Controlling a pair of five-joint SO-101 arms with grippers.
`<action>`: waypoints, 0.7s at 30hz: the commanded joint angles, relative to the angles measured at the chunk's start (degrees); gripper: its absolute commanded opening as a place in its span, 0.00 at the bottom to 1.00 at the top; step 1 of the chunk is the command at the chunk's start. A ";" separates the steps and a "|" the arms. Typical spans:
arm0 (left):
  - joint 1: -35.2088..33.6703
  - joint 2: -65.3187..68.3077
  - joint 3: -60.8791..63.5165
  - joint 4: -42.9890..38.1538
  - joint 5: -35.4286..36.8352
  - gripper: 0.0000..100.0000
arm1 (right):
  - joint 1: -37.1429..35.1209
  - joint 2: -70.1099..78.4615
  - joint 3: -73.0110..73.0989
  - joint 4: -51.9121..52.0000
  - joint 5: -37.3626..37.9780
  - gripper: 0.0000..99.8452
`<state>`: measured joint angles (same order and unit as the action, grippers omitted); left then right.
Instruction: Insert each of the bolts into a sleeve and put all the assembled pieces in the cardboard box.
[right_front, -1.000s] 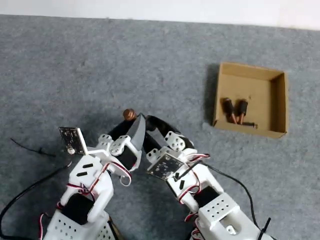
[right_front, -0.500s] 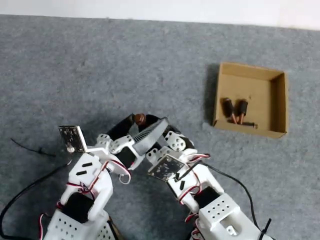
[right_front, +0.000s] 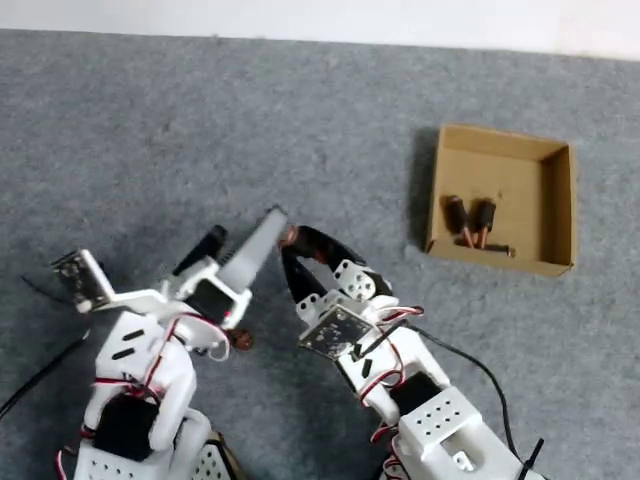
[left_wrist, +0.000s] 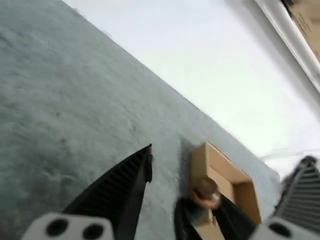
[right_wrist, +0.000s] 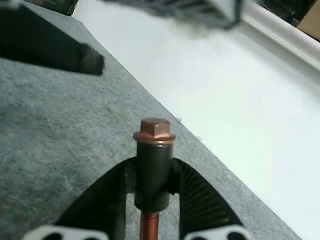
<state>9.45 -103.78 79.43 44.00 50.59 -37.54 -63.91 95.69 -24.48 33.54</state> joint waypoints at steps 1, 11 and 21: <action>-6.64 -0.66 -2.42 0.18 0.18 0.39 | 2.07 -1.27 5.93 -0.22 -0.09 0.01; -13.49 -0.48 6.90 -8.62 -1.76 0.39 | 14.55 -1.27 2.51 -0.22 -15.12 0.01; -13.23 -0.48 11.03 -14.68 -19.52 0.02 | 18.68 8.66 -7.34 8.13 -18.90 0.01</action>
<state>-3.56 -103.78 90.42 30.81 36.88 -21.01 -61.27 94.99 -21.05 17.54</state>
